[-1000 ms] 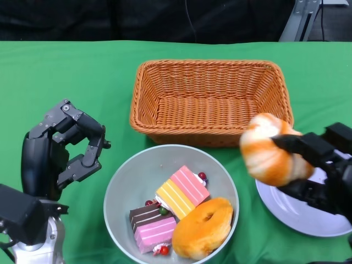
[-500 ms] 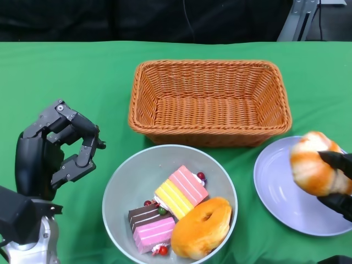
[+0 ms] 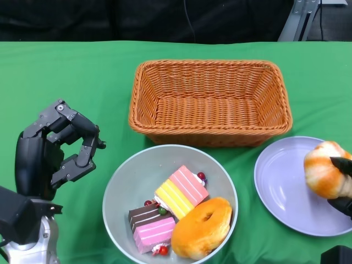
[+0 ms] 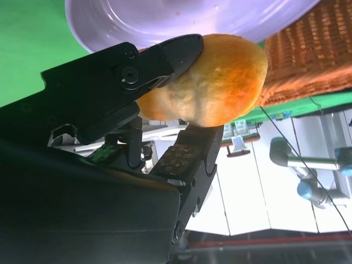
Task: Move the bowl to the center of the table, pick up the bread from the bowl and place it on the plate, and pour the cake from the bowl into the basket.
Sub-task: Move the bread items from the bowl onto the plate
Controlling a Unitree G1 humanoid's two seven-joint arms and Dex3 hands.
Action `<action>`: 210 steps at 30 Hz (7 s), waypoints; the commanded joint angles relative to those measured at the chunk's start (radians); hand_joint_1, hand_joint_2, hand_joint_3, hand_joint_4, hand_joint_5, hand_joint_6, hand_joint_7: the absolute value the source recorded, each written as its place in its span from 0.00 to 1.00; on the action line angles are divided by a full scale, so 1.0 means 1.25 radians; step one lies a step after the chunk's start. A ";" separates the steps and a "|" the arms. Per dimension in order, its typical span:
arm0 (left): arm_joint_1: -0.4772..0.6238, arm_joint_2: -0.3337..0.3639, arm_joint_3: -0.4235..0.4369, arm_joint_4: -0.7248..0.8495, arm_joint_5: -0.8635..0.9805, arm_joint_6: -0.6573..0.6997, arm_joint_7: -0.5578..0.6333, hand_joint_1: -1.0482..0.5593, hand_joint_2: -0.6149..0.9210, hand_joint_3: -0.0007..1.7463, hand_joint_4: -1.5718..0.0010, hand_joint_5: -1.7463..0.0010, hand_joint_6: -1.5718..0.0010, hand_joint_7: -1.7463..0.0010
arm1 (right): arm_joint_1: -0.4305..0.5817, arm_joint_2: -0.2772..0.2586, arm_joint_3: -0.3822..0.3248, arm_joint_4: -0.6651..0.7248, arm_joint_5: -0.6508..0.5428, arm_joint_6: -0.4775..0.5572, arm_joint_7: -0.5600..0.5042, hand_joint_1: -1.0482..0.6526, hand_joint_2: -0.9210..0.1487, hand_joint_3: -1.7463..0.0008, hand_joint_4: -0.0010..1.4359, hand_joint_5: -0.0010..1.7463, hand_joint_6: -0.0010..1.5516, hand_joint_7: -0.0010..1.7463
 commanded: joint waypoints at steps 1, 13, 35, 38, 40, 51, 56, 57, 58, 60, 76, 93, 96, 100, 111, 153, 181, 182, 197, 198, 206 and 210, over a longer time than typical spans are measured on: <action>-0.005 0.012 0.007 0.003 -0.001 -0.014 -0.001 0.60 0.85 0.50 0.51 0.11 0.53 0.20 | -0.034 -0.015 0.010 0.043 0.018 -0.003 -0.012 0.58 0.06 1.00 0.59 0.69 0.75 0.10; 0.002 0.008 0.003 -0.008 -0.011 -0.002 -0.009 0.61 0.84 0.51 0.52 0.11 0.54 0.19 | -0.101 -0.006 0.068 0.162 0.037 -0.011 -0.022 0.56 0.04 1.00 0.60 0.65 0.78 0.06; -0.003 0.009 0.006 0.007 -0.009 -0.015 -0.011 0.61 0.86 0.49 0.52 0.11 0.53 0.20 | -0.067 -0.017 0.109 0.058 0.077 0.092 0.236 0.50 0.01 1.00 0.68 0.34 0.72 0.00; -0.001 0.009 0.005 0.004 -0.005 -0.012 -0.007 0.61 0.86 0.49 0.52 0.11 0.53 0.20 | -0.061 -0.017 0.111 0.045 0.077 0.111 0.259 0.50 0.02 1.00 0.70 0.27 0.70 0.00; 0.002 0.008 0.005 -0.003 -0.006 -0.006 -0.005 0.61 0.86 0.49 0.51 0.11 0.53 0.20 | -0.057 -0.016 0.111 0.035 0.077 0.124 0.267 0.50 0.02 1.00 0.70 0.26 0.67 0.00; 0.002 0.007 0.004 -0.003 -0.001 -0.007 -0.002 0.61 0.86 0.48 0.51 0.11 0.52 0.20 | 0.005 -0.011 0.118 -0.113 0.045 0.269 0.312 0.38 0.00 1.00 0.41 0.01 0.35 0.00; -0.001 0.009 0.003 0.002 0.013 -0.010 0.005 0.60 0.87 0.46 0.51 0.11 0.53 0.20 | 0.044 -0.005 0.111 -0.222 0.055 0.310 0.357 0.31 0.01 1.00 0.27 0.00 0.25 0.00; -0.001 0.009 0.004 0.004 0.011 -0.012 0.003 0.60 0.87 0.46 0.51 0.11 0.53 0.20 | 0.051 -0.004 0.110 -0.240 0.055 0.315 0.363 0.30 0.01 1.00 0.26 0.00 0.24 0.00; -0.002 0.010 0.004 0.006 0.010 -0.013 0.001 0.59 0.87 0.46 0.51 0.11 0.53 0.20 | 0.055 -0.003 0.109 -0.254 0.054 0.320 0.367 0.30 0.01 1.00 0.25 0.00 0.24 0.00; -0.005 0.010 0.005 0.012 0.007 -0.019 -0.003 0.60 0.87 0.46 0.51 0.11 0.53 0.20 | 0.065 0.001 0.108 -0.284 0.055 0.330 0.380 0.29 0.00 1.00 0.23 0.00 0.24 0.00; -0.005 0.011 0.003 0.013 0.010 -0.021 -0.001 0.61 0.84 0.51 0.51 0.11 0.54 0.18 | 0.118 0.012 0.099 -0.410 0.045 0.294 0.345 0.28 0.01 0.99 0.29 0.03 0.32 0.01; -0.007 0.005 0.002 0.023 0.027 -0.024 0.015 0.61 0.86 0.49 0.51 0.11 0.53 0.19 | 0.196 -0.004 0.091 -0.776 0.084 0.172 0.590 0.21 0.00 0.98 0.42 0.05 0.37 0.01; -0.005 0.005 0.001 0.019 0.033 -0.019 0.022 0.61 0.86 0.49 0.51 0.11 0.53 0.19 | 0.200 0.004 0.083 -0.800 0.085 0.163 0.617 0.20 0.00 0.98 0.42 0.04 0.37 0.01; -0.006 0.007 -0.001 0.022 0.034 -0.018 0.023 0.61 0.86 0.49 0.52 0.11 0.53 0.19 | 0.196 0.007 0.084 -0.820 0.098 0.141 0.647 0.21 0.01 0.98 0.43 0.04 0.37 0.01; -0.010 0.007 -0.003 0.031 0.029 -0.029 0.017 0.60 0.87 0.47 0.51 0.11 0.54 0.20 | 0.166 0.034 0.093 -0.829 0.070 0.102 0.684 0.20 0.01 1.00 0.45 0.03 0.39 0.01; -0.004 -0.006 -0.006 0.018 0.034 -0.038 0.023 0.61 0.88 0.46 0.52 0.11 0.53 0.21 | 0.053 0.034 0.156 -0.737 -0.097 0.074 0.749 0.17 0.00 1.00 0.46 0.00 0.40 0.00; 0.017 -0.023 -0.015 -0.032 0.058 -0.018 0.055 0.61 0.88 0.46 0.51 0.11 0.53 0.20 | 0.003 0.013 0.200 -0.625 -0.214 0.035 0.639 0.15 0.00 0.99 0.48 0.00 0.40 0.00; 0.017 -0.022 -0.015 -0.030 0.058 -0.020 0.055 0.61 0.88 0.46 0.51 0.11 0.53 0.20 | 0.001 0.012 0.202 -0.620 -0.214 0.034 0.638 0.15 0.00 0.99 0.48 0.00 0.40 0.00; 0.018 -0.023 -0.017 -0.027 0.059 -0.031 0.052 0.60 0.86 0.48 0.52 0.11 0.54 0.20 | -0.015 0.001 0.226 -0.587 -0.230 0.035 0.610 0.15 0.00 1.00 0.48 0.00 0.41 0.00; 0.019 -0.023 -0.017 -0.029 0.061 -0.030 0.054 0.60 0.86 0.48 0.52 0.11 0.54 0.20 | -0.016 0.000 0.227 -0.587 -0.234 0.037 0.611 0.15 0.00 1.00 0.48 0.00 0.41 0.00; 0.020 -0.021 -0.015 -0.035 0.065 -0.022 0.060 0.61 0.87 0.48 0.52 0.11 0.53 0.19 | -0.023 -0.006 0.237 -0.587 -0.239 0.046 0.622 0.15 0.01 1.00 0.47 0.00 0.40 0.00; 0.019 -0.022 -0.014 -0.031 0.067 -0.030 0.061 0.61 0.87 0.48 0.51 0.12 0.53 0.19 | -0.026 -0.008 0.245 -0.582 -0.244 0.052 0.616 0.15 0.01 1.00 0.47 0.00 0.40 0.00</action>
